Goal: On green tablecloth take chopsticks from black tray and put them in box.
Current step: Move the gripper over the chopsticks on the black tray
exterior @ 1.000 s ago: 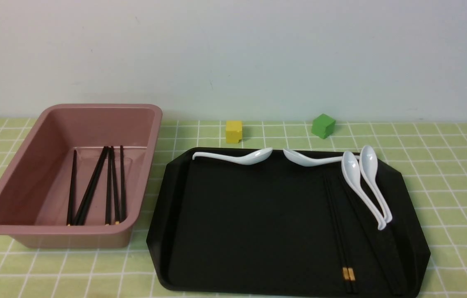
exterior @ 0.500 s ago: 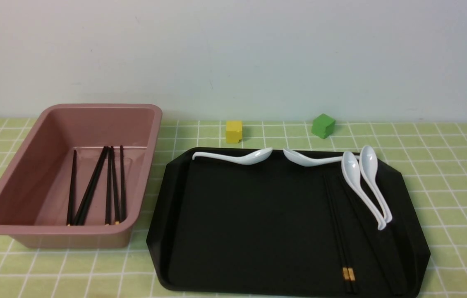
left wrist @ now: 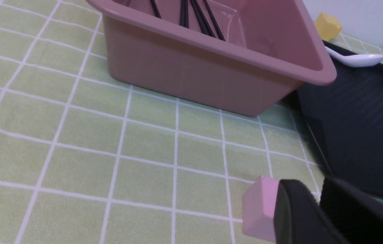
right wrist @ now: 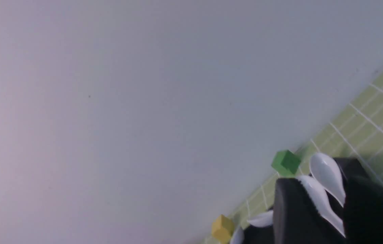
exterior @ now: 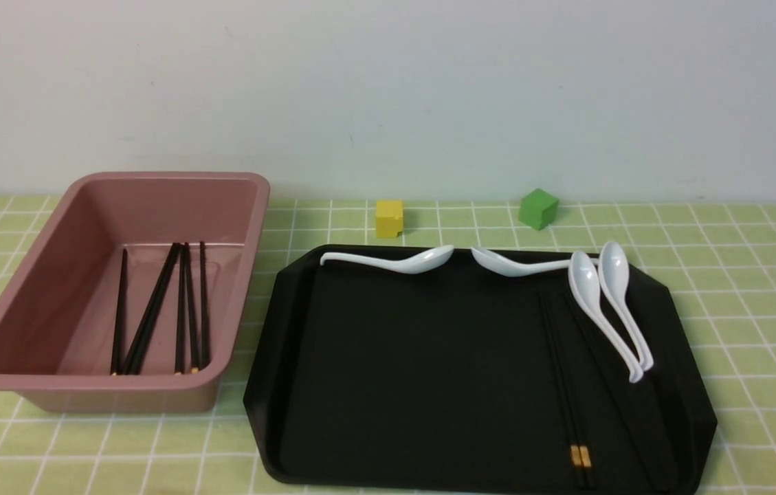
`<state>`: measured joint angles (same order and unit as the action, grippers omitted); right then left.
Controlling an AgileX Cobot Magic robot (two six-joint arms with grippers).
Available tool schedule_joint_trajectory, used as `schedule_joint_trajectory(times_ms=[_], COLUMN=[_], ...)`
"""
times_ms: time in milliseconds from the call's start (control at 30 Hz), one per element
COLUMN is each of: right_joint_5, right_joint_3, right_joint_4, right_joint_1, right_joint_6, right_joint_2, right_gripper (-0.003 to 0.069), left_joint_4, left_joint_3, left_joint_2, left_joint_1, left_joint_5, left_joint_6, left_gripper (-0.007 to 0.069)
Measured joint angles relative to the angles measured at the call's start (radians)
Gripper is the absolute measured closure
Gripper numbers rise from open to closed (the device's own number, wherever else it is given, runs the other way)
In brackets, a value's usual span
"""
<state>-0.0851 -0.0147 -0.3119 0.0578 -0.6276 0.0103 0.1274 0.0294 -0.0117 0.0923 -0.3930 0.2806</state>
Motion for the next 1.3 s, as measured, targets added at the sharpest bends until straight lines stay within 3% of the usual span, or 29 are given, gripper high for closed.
schedule_joint_trajectory(times_ms=[133, 233, 300, 467, 533, 667, 800, 900, 1067, 1167, 1300], right_joint_5=[-0.030, 0.079, 0.258, 0.763, 0.833, 0.918, 0.951, 0.953, 0.897, 0.864, 0.819], right_joint_3=[0.134, 0.333, 0.453, 0.627, 0.636, 0.645, 0.684, 0.729, 0.835, 0.916, 1.020], right_joint_4=[0.044, 0.140, 0.185, 0.179, 0.155, -0.030, -0.352, -0.477, -0.389, -0.243, -0.032], right_joint_1=[0.000, 0.000, 0.000, 0.000, 0.000, 0.000, 0.006, 0.043, 0.143, 0.210, 0.287], right_joint_6=[0.080, 0.201, 0.255, 0.352, 0.392, 0.696, 1.032, 1.143, 1.049, 0.910, 0.669], right_joint_2=[-0.043, -0.167, -0.270, -0.572, -0.660, -0.919, -1.134, -1.253, -1.408, -1.495, -1.622], right_gripper=[0.0487, 0.0606, 0.0662, 0.0671, 0.0669, 0.0664, 0.0653, 0.0642, 0.0629, 0.0609, 0.0522], left_joint_4=[0.000, 0.000, 0.000, 0.000, 0.000, 0.000, 0.000, 0.000, 0.000, 0.000, 0.000], left_joint_3=[0.000, 0.000, 0.000, 0.000, 0.000, 0.000, 0.000, 0.000, 0.000, 0.000, 0.000], left_joint_2=[0.000, 0.000, 0.000, 0.000, 0.000, 0.000, 0.000, 0.000, 0.000, 0.000, 0.000], left_joint_1=[0.000, 0.000, 0.000, 0.000, 0.000, 0.000, 0.000, 0.000, 0.000, 0.000, 0.000], left_joint_5=[0.000, 0.000, 0.000, 0.000, 0.000, 0.000, 0.000, 0.000, 0.000, 0.000, 0.000], left_joint_6=[0.000, 0.000, 0.000, 0.000, 0.000, 0.000, -0.001, -0.001, -0.001, -0.001, -0.001], left_gripper=[0.0492, 0.0489, 0.0487, 0.0481, 0.0480, 0.0477, 0.0475, 0.0470, 0.0466, 0.0461, 0.0459])
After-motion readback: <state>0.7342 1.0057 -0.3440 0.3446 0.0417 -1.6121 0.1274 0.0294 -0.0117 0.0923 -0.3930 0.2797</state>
